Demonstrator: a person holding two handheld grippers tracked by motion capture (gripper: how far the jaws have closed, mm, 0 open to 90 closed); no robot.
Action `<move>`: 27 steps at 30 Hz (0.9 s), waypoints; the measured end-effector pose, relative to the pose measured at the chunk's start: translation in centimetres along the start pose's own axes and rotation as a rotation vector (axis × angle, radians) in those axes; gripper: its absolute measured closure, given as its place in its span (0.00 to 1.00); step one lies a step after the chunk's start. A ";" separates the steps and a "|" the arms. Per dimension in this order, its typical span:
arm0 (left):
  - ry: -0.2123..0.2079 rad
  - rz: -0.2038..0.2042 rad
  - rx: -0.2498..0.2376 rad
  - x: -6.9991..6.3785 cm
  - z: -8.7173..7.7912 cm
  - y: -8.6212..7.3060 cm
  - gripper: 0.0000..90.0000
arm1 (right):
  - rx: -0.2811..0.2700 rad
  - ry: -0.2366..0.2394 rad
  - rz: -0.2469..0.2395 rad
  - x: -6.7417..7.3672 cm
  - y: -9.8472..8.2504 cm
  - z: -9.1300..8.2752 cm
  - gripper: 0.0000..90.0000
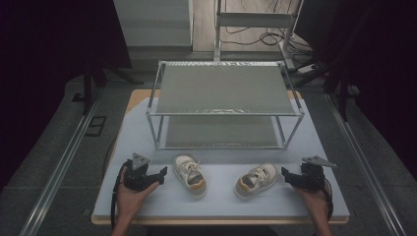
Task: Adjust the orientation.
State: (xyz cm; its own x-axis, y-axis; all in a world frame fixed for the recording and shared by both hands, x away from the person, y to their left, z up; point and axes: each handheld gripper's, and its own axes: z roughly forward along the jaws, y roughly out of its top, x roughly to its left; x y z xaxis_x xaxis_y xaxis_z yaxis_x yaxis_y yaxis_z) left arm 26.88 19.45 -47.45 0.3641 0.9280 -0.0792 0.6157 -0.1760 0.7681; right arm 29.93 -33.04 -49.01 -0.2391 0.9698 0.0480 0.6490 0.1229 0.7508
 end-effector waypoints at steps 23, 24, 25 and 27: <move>-0.111 0.073 0.047 -1.5 -1.8 0.0 0.44 | -0.219 0.352 -0.143 8.3 2.5 -6.6 0.76; -0.111 0.073 0.047 -1.5 -1.8 0.0 0.44 | -0.219 0.352 -0.143 8.3 2.5 -6.6 0.76; -0.111 0.078 0.051 -1.7 -1.9 0.0 0.44 | -0.214 0.402 -0.177 9.9 2.6 -6.7 0.86; -0.116 0.085 0.052 -2.0 -2.0 0.0 0.44 | -0.198 0.443 -0.208 11.6 2.5 -6.6 0.91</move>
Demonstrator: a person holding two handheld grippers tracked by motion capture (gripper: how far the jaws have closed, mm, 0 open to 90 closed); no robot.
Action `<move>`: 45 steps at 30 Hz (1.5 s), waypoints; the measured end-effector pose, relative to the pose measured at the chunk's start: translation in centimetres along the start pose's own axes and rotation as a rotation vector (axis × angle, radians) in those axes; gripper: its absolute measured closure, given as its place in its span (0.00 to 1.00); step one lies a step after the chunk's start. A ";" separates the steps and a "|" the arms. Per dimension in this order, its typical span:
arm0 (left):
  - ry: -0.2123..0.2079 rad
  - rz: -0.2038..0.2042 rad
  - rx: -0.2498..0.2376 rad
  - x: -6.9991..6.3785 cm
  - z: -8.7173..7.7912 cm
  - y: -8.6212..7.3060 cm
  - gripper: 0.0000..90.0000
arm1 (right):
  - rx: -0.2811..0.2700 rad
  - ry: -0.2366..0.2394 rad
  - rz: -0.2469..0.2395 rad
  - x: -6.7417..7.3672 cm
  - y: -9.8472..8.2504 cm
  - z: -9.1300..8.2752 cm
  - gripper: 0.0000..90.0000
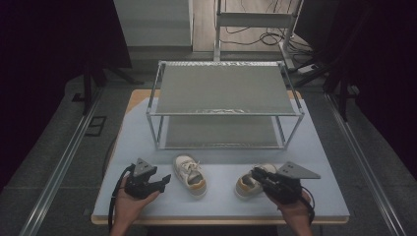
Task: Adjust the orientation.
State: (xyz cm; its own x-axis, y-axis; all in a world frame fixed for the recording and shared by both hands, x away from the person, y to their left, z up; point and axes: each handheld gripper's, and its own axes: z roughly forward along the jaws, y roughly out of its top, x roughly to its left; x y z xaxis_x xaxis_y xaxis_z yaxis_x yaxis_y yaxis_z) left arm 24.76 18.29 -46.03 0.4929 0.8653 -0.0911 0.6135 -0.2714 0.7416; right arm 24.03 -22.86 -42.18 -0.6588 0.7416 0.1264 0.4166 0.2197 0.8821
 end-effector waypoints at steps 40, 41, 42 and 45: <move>-0.008 -0.018 0.030 0.9 -0.9 -0.8 0.42 | 0.206 0.092 -0.145 10.3 -2.0 11.2 0.99; -0.008 -0.021 0.029 1.0 -1.0 -0.8 0.42 | 0.203 0.100 -0.142 10.4 -2.0 11.3 0.99; -0.008 -0.024 0.027 1.0 -1.0 -0.8 0.42 | 0.206 0.111 -0.145 10.7 -2.1 11.5 0.99; -0.006 -0.027 0.027 1.3 -1.2 -0.8 0.42 | 0.211 0.145 -0.146 11.2 -2.4 12.3 0.99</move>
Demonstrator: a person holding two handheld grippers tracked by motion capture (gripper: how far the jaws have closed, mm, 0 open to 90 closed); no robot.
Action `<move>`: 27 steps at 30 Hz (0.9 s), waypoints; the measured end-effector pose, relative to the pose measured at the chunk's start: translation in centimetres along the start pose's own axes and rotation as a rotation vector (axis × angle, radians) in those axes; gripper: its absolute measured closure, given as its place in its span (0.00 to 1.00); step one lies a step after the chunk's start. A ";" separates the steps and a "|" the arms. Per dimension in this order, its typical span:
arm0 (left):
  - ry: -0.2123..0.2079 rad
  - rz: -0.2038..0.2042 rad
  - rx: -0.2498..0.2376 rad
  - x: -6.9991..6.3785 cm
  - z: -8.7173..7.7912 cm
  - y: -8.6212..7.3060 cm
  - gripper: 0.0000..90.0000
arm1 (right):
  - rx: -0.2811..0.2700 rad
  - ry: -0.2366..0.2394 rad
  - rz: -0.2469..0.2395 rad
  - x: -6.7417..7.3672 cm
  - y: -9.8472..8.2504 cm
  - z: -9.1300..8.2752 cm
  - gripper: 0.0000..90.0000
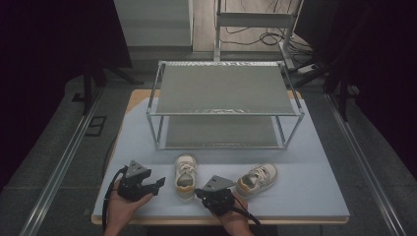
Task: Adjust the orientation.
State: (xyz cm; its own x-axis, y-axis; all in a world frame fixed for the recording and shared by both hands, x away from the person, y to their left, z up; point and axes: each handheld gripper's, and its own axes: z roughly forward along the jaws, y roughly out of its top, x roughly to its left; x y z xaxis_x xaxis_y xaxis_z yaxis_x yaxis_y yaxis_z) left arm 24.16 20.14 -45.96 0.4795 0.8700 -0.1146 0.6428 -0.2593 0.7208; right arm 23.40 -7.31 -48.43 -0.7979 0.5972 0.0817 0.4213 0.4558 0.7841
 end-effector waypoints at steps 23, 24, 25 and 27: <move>0.007 -0.038 -0.008 1.3 -0.7 -0.4 0.41 | -0.055 -0.012 0.001 -0.3 0.9 -0.3 0.98; 0.004 -0.036 -0.006 1.3 -0.7 -0.4 0.41 | -0.069 -0.037 0.024 -0.9 0.5 -1.3 0.98; 0.004 -0.036 -0.006 1.3 -0.7 -0.4 0.41 | -0.069 -0.037 0.024 -0.9 0.5 -1.3 0.98; 0.001 -0.028 -0.004 1.3 -0.6 -0.4 0.41 | -0.072 -0.057 0.038 -1.4 0.1 -1.9 0.98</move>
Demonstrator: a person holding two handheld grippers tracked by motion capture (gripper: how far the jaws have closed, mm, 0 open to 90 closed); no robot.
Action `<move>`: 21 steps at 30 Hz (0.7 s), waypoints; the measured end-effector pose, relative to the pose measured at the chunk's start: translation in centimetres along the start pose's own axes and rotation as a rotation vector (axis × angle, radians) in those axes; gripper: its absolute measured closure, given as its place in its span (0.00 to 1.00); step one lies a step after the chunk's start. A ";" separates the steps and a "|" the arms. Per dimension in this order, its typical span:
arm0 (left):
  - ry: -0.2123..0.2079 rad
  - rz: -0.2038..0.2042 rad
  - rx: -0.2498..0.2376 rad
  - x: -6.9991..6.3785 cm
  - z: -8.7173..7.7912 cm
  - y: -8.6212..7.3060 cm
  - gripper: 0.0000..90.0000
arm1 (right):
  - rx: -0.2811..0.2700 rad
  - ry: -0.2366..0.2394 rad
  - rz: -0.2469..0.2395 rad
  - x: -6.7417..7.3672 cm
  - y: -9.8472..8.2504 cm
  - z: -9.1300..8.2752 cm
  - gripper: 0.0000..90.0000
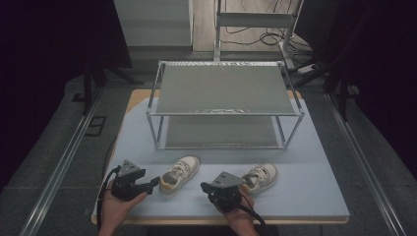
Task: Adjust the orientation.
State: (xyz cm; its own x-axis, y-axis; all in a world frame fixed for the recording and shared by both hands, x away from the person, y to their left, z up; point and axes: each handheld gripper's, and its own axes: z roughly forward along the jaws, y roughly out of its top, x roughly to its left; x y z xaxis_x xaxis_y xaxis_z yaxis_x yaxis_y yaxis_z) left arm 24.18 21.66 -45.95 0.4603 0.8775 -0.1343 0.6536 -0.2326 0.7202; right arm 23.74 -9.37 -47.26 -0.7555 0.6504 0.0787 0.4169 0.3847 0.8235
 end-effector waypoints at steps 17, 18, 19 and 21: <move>-0.016 0.006 -0.007 0.5 0.3 0.7 0.40 | 0.020 -0.232 0.039 -2.7 -2.1 -2.6 0.99; -0.016 0.006 -0.008 0.5 0.3 0.7 0.40 | 0.020 -0.231 0.038 -2.8 -2.2 -2.6 0.99; -0.015 0.000 -0.006 0.6 0.3 0.7 0.40 | 0.022 -0.239 0.038 -2.8 -2.4 -2.8 0.99; -0.012 -0.001 -0.005 0.6 0.3 0.6 0.40 | 0.025 -0.239 0.040 -2.8 -2.5 -2.9 0.99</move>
State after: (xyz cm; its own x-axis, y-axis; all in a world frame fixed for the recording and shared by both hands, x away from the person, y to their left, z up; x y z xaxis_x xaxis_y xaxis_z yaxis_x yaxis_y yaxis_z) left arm 25.09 21.93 -45.79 0.4672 0.8725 -0.1433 0.6512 -0.2300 0.7232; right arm 23.39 -14.06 -47.91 -0.5984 0.8008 -0.0264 0.4587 0.3694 0.8082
